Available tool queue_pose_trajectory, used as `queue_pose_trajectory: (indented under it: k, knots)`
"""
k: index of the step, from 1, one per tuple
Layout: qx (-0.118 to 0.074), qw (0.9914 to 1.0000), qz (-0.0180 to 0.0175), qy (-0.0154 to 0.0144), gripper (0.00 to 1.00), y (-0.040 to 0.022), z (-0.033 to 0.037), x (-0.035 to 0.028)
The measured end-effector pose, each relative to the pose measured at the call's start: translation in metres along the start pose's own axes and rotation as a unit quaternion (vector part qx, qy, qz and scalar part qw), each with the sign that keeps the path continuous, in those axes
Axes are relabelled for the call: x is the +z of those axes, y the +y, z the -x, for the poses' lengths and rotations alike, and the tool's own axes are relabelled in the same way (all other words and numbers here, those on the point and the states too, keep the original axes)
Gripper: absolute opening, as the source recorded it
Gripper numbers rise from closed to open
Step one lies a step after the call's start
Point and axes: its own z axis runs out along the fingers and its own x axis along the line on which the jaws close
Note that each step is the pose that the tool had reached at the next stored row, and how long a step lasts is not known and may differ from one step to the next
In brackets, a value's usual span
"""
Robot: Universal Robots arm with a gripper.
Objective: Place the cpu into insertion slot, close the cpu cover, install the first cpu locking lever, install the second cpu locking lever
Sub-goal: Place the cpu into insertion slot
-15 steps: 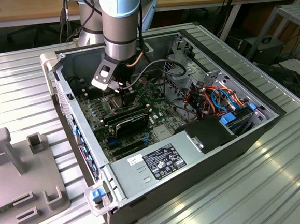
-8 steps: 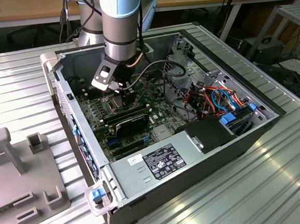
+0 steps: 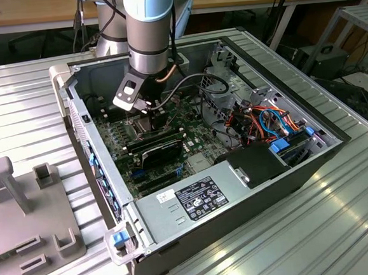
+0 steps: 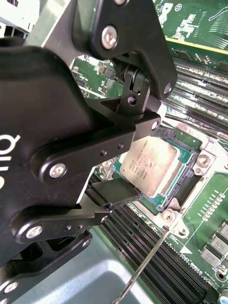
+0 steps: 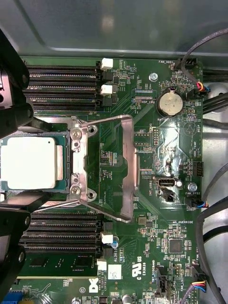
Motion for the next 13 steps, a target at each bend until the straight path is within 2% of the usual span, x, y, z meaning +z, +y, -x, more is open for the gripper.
queue_pose_trajectory:
  k: [5,7,8,13]
  knots:
    - [0.0,1.0,0.0,0.0,0.62,0.0,0.0,0.0]
    - [0.0,1.0,-0.0001,-0.0001,0.6,0.0,0.0,-0.0001]
    - [0.0,1.0,-0.0001,-0.0001,0.55,0.0,0.0,-0.0001]
    - [0.005,0.99999,0.0,-0.0001,0.55,0.0004,0.0,-0.0002]
